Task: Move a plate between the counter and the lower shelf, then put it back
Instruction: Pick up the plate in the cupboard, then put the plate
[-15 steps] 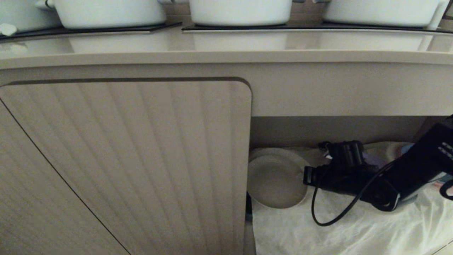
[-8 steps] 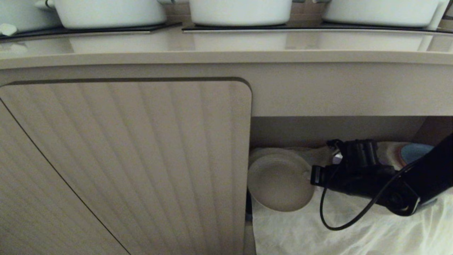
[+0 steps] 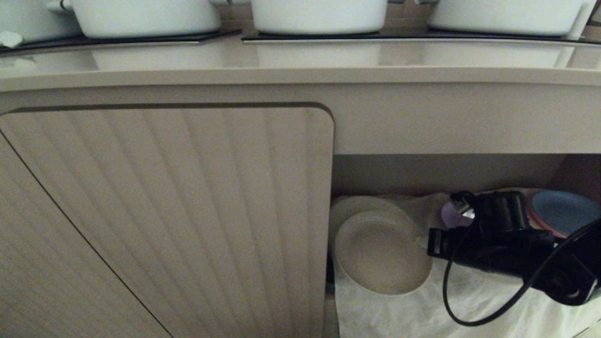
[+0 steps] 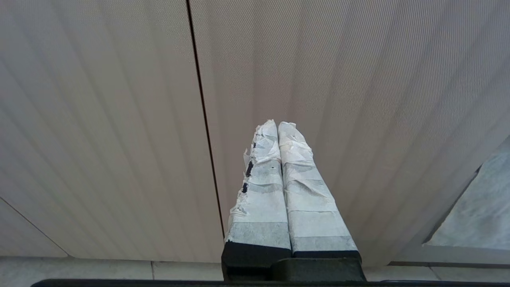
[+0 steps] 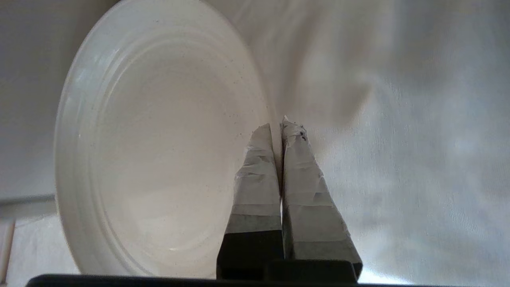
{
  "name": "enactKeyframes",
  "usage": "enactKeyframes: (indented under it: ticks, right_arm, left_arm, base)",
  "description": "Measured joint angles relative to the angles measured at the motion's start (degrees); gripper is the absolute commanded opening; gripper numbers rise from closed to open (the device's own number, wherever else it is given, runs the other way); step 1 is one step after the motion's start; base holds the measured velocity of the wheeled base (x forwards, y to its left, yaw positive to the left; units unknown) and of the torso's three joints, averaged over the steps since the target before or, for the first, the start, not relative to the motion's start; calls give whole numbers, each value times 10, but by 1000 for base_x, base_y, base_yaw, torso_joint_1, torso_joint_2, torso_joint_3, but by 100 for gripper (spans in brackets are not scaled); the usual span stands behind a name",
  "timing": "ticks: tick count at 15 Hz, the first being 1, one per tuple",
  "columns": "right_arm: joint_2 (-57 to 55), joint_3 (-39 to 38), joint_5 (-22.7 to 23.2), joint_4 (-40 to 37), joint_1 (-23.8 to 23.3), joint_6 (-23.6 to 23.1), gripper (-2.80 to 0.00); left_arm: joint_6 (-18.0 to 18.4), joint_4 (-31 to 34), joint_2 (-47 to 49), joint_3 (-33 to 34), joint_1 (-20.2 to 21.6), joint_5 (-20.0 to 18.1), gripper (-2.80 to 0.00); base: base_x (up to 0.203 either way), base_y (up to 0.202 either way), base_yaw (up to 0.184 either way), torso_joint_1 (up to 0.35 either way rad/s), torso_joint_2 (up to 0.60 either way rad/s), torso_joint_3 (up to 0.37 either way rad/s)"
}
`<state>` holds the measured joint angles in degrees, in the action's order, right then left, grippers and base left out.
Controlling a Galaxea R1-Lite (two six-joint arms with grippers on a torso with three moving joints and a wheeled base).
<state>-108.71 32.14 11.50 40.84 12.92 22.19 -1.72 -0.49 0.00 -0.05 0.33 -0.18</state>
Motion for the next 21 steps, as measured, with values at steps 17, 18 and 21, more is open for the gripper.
enactKeyframes:
  ticks: [17,18,21]
  right_arm:
    - [207,-155,33,-124,5,-4,-280]
    - [228,-156,33,-150,5,-5,-280]
    - [302,-165,32,-232,5,-24,-280]
  left_arm:
    - [0,0,0,0,0,0,-280]
    - [0,0,0,0,0,0,-280]
    - [0,0,0,0,0,0,-280]
  base:
    - [0,0,0,0,0,0]
    - [0,0,0,0,0,0]
    - [0,0,0,0,0,0]
